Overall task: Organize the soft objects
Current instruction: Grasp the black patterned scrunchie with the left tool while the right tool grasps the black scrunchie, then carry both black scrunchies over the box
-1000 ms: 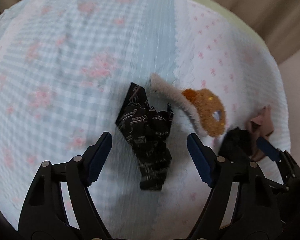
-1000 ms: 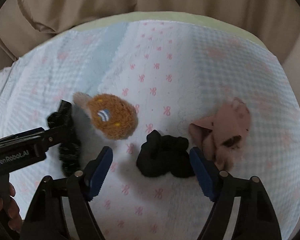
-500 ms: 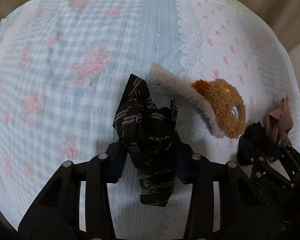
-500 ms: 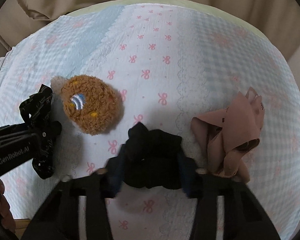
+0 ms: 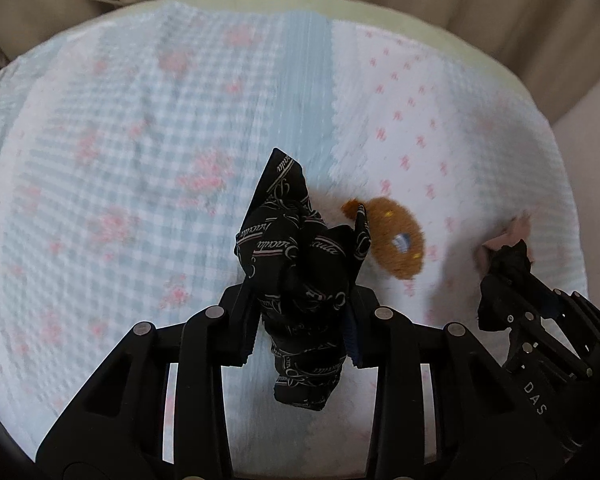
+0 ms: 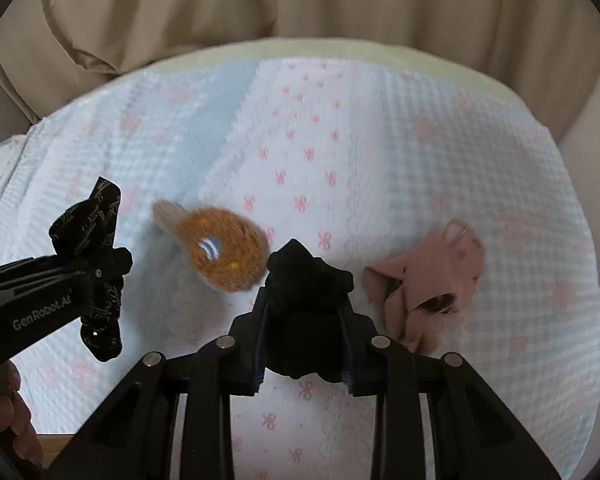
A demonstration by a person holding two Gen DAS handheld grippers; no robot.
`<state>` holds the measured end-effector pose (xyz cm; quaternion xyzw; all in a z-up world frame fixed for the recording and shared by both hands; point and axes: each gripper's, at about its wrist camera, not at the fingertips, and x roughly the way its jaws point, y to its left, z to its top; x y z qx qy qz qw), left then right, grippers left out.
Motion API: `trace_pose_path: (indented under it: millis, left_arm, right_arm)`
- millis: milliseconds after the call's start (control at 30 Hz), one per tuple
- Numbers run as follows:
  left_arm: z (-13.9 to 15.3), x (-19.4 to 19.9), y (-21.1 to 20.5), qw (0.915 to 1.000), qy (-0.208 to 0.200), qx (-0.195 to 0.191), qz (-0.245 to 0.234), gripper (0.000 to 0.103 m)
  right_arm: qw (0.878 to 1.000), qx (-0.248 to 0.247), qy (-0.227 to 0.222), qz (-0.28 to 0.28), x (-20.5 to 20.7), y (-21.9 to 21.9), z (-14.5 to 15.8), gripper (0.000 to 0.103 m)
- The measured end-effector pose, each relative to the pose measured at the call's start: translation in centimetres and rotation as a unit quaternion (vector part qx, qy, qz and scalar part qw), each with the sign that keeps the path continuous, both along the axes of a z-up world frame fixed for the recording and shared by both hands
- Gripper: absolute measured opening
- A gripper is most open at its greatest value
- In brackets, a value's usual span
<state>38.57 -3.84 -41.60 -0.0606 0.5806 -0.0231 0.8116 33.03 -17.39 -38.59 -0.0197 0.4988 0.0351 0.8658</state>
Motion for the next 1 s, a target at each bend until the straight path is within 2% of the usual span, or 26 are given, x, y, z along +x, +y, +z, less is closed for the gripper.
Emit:
trace_pose_path:
  millis: [333,600,833,1000]
  left_arm:
    - [9.3,-3.5,0.5,0.9985,-0.052,-0.009,0.011,0.031]
    - [16.9,-9.9,1.1,0.9953,-0.096,-0.006,0.013,0.031]
    - [21.9,-18.1,2.2,0.9925,-0.121,-0.009,0.018,0.031]
    - [23.4,-23.9,3.3,0.9921,-0.123,-0.014,0.020,0.031]
  right_arm:
    - [0.999,0.021,-0.049,-0.011,-4.2,-0.3,9.2,0.027]
    - [0.996,0.028,-0.088,-0.006,-10.5,-0.4,16.2,0.027]
    - [0.994,0.033,-0.108,0.011,-17.5,0.1,20.0,0.027]
    - [0.994,0.039,-0.102,0.020,-23.1,0.4,20.7,0.027]
